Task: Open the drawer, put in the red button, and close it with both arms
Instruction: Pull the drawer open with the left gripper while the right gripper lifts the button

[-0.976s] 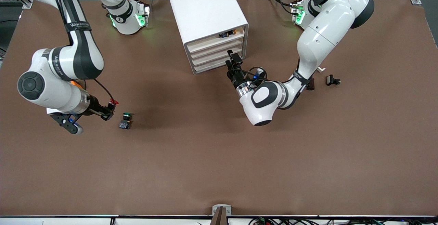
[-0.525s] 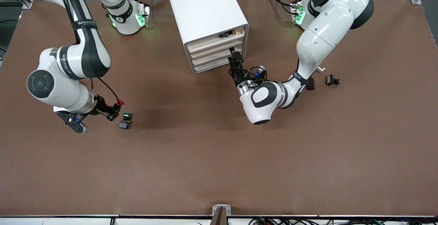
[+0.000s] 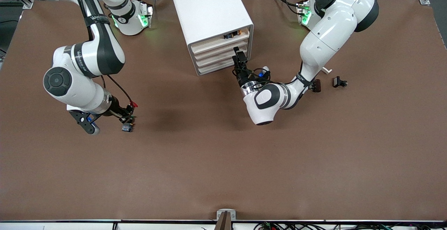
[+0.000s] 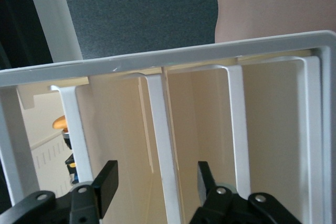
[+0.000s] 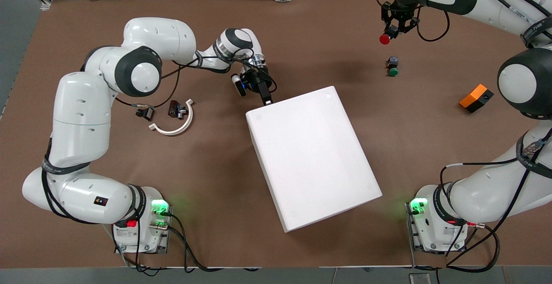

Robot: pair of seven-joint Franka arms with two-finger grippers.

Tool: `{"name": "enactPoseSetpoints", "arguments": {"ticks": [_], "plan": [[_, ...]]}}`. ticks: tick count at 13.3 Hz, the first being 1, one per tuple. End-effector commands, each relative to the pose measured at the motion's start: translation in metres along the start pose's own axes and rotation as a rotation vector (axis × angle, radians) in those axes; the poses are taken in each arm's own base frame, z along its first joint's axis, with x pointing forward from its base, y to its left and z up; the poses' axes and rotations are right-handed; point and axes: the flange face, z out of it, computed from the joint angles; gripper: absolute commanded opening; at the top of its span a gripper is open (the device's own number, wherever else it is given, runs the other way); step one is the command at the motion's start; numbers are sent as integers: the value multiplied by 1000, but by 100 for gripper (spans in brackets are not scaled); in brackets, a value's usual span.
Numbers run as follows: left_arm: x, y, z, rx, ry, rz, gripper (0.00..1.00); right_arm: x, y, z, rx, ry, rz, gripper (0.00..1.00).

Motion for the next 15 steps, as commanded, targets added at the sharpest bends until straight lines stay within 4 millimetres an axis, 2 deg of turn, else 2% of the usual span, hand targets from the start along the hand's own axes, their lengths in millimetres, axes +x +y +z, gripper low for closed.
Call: {"name": "enactPoseSetpoints", "arguments": {"ticks": [1, 4, 6, 10, 12, 15], "plan": [[-8, -1, 13, 26, 8, -8, 65, -7, -10, -2, -1, 7, 35, 0], [-12, -1, 21, 28, 21, -15, 63, -21, -20, -4, 4, 9, 60, 0], [-15, 0, 28, 31, 32, -23, 57, -34, -28, -4, 3, 10, 77, 0], [-21, -1, 36, 43, 29, -20, 23, -57, -50, -18, 27, 18, 108, 0], [-23, -2, 39, 48, 28, -18, 9, -65, -59, -16, 28, 18, 122, 0], [-25, -2, 42, 52, 29, -19, 6, -73, -67, -17, 32, 19, 133, 0]]}}
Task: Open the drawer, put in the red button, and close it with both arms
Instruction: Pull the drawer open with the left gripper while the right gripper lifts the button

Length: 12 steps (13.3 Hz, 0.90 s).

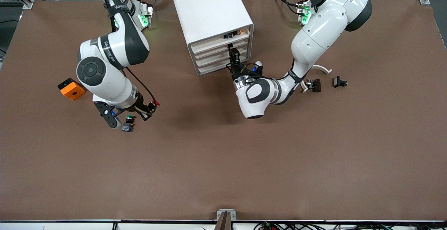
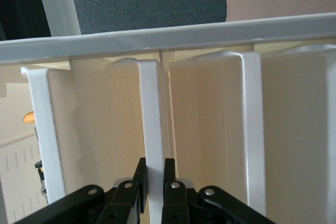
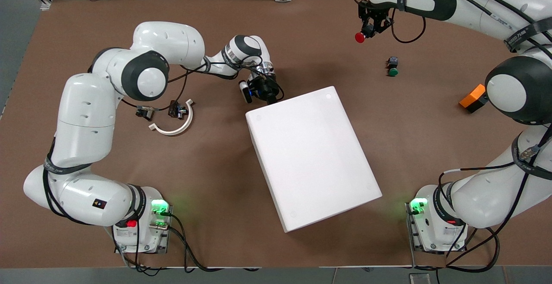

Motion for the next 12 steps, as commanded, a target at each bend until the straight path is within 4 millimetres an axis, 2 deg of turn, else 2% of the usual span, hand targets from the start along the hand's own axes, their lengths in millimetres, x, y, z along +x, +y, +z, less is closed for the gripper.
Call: {"name": "enactPoseSetpoints", "arguments": {"ticks": [1, 5, 12], "plan": [[-9, -8, 9, 35, -4, 20, 6, -6, -11, -4, 3, -3, 16, 0], [-3, -8, -3, 24, -18, 17, 6, -13, -13, -3, 3, -3, 39, 0], [25, -7, -53, -33, -77, -2, 7, -36, -27, 8, -8, -2, 101, 0]]}}
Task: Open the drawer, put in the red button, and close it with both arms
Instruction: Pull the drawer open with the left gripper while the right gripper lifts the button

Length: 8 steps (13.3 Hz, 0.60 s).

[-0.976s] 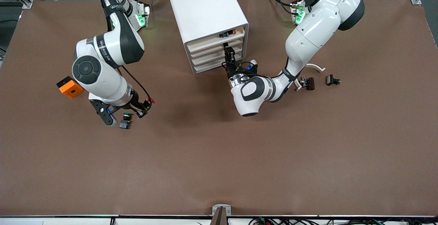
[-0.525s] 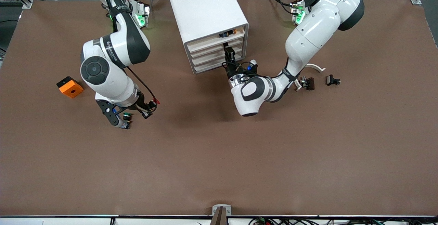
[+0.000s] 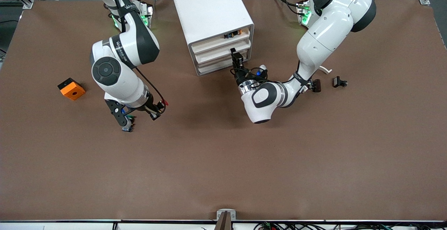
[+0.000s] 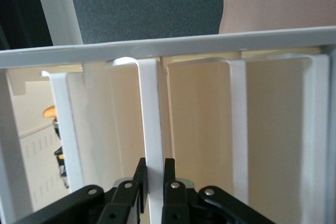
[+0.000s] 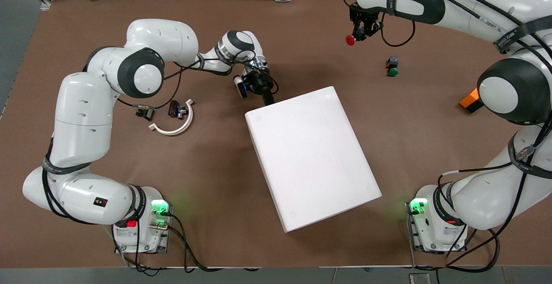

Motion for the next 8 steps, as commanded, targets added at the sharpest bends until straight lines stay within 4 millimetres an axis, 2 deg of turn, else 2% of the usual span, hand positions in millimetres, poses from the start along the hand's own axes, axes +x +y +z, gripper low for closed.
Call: {"name": "enactPoseSetpoints", "arguments": {"ticks": [1, 4, 8], "plan": [[13, -3, -25, -26, -23, -7, 7, -16, -14, -1, 2, -3, 40, 0], [27, -4, -47, -64, -28, -14, 7, -49, -26, 2, 5, 0, 86, 0], [45, -9, -77, -106, -45, -17, 7, -92, -39, -3, 23, 4, 141, 0]]}}
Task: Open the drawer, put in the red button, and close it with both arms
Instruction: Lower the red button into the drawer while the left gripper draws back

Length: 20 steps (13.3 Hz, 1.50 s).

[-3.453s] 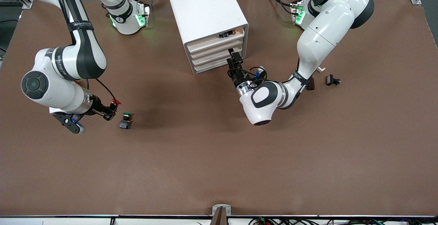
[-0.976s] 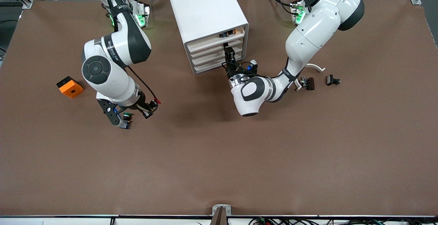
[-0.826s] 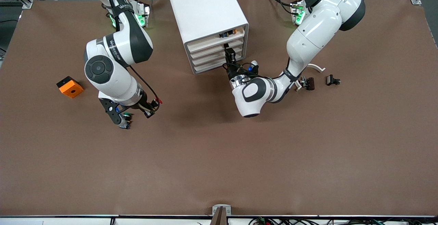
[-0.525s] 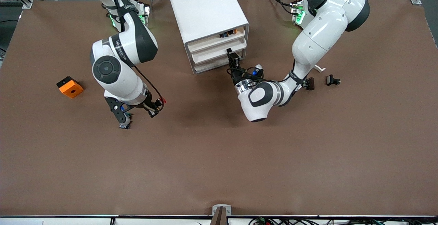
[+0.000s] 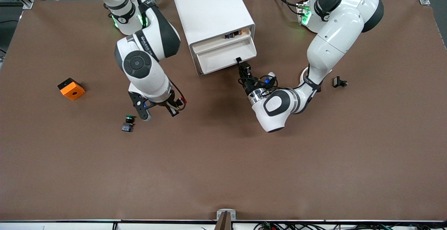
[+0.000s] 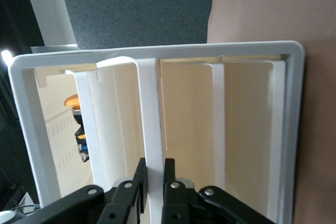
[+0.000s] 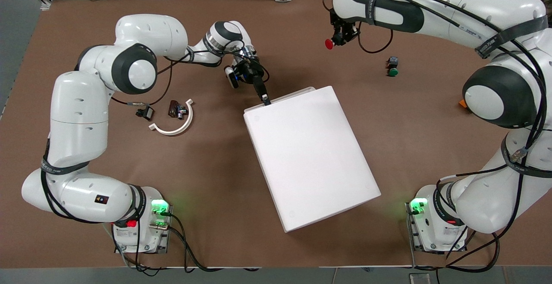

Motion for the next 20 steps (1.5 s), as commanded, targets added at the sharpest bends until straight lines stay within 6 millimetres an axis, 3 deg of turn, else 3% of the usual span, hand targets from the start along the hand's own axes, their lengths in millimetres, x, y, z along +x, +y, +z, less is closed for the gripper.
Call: {"name": "enactPoseSetpoints", "arguments": {"ticks": [1, 7, 10, 14, 15, 17, 20], "plan": [[25, -3, -31, -62, 20, -11, 7, -30, -10, -4, 7, -4, 49, 0], [39, -11, -63, -83, 0, -2, 10, -114, -16, -4, 17, -4, 131, 0], [50, -12, -83, -117, -8, -5, 14, -156, -10, 2, 11, -5, 155, 0], [55, -15, -88, -116, 6, -8, 22, -198, -2, -14, 7, -20, 208, 0], [55, -15, -88, -115, 7, -8, 32, -206, 0, -18, -6, -31, 218, 0], [54, -16, -86, -113, 8, -5, 64, -222, 4, -26, -7, -36, 246, 0], [55, -16, -88, -117, 8, -6, 100, -248, 12, -20, -15, -32, 282, 0]]}}
